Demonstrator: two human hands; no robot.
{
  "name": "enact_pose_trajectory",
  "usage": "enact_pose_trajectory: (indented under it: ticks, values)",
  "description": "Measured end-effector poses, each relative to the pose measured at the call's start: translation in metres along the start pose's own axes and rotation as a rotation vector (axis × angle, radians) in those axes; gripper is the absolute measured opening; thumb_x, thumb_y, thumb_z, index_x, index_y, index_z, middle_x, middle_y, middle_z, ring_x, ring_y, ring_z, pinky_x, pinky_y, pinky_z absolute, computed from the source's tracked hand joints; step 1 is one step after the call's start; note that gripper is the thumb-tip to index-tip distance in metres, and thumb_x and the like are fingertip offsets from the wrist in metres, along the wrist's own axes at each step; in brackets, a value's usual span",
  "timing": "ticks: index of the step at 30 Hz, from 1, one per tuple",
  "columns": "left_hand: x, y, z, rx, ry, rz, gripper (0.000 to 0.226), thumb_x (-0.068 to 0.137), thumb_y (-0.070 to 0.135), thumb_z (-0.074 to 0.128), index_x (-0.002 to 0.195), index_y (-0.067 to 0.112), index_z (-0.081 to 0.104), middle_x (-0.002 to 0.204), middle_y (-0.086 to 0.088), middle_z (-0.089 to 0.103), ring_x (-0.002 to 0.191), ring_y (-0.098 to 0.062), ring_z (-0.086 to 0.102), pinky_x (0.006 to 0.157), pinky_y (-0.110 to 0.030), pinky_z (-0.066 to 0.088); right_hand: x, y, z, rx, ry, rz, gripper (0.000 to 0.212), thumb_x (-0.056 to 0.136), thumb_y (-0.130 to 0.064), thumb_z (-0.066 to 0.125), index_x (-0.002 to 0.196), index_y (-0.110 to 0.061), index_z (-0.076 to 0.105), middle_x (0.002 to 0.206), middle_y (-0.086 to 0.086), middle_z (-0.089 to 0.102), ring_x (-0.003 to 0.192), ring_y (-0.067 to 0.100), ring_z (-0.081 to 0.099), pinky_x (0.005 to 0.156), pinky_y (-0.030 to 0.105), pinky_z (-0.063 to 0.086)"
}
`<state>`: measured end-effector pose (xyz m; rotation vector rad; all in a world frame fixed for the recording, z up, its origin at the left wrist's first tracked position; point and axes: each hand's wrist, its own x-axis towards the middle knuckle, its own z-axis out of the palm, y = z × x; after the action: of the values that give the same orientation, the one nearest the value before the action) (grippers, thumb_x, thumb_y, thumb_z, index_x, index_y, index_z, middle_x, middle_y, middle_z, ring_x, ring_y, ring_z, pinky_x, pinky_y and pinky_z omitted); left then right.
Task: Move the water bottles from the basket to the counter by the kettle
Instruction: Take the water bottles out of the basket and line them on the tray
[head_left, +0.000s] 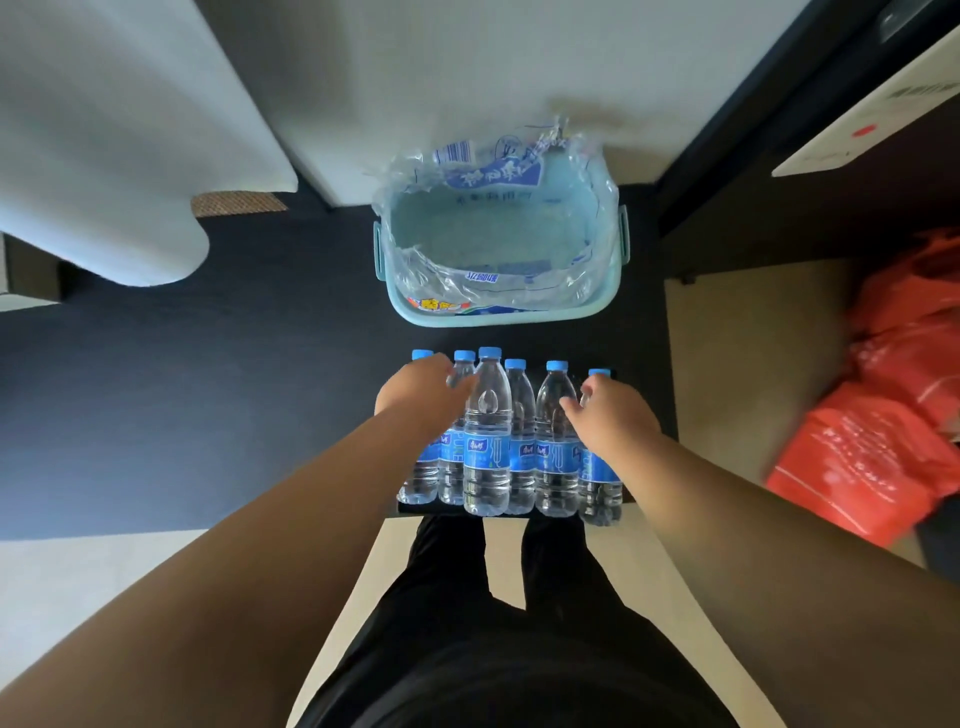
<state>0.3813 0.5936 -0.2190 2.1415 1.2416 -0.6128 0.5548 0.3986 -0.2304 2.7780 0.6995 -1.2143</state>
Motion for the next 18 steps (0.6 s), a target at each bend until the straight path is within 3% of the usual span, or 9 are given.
enact_pose_trajectory:
  ticks: [5,9,13,18]
  values:
    - [-0.011,-0.032,0.004,0.037,0.014,-0.04,0.039,0.088,0.066,0.046,0.086,0.03,0.062,0.081,0.01,0.067,0.066,-0.01,0.061,0.06,-0.031,0.055,-0.011,0.032,-0.004,-0.099,0.062,-0.036,0.045,0.097,-0.061,0.054,0.122,-0.024,0.056,0.087,-0.006,0.062,0.07,0.015,0.062,0.055,0.031,0.048]
    - [-0.02,-0.06,0.015,0.043,0.028,-0.068,0.041,0.088,0.067,0.052,0.11,0.035,0.064,0.091,0.014,0.067,0.065,-0.004,0.055,0.053,-0.022,0.039,-0.011,0.053,-0.004,-0.189,0.051,-0.047,0.045,0.094,-0.065,0.054,0.113,-0.025,0.052,0.079,-0.008,0.059,0.064,0.011,0.059,0.05,0.029,0.041]
    - [-0.028,-0.081,0.028,0.042,0.011,-0.132,0.05,0.09,0.063,0.058,0.123,0.026,0.056,0.092,0.007,0.062,0.078,-0.021,0.062,0.066,-0.032,0.051,-0.011,0.072,0.003,-0.221,-0.004,-0.036,0.059,0.094,-0.07,0.05,0.124,-0.02,0.051,0.082,-0.003,0.063,0.069,0.017,0.063,0.058,0.034,0.053]
    - [-0.037,-0.094,0.04,0.003,-0.04,-0.211,0.055,0.09,0.064,0.058,0.128,0.024,0.056,0.106,0.003,0.067,0.089,-0.024,0.066,0.078,-0.038,0.058,-0.013,0.081,0.015,-0.222,-0.033,0.002,0.074,0.092,-0.08,0.036,0.131,-0.019,0.049,0.086,-0.001,0.064,0.071,0.019,0.064,0.064,0.037,0.057]
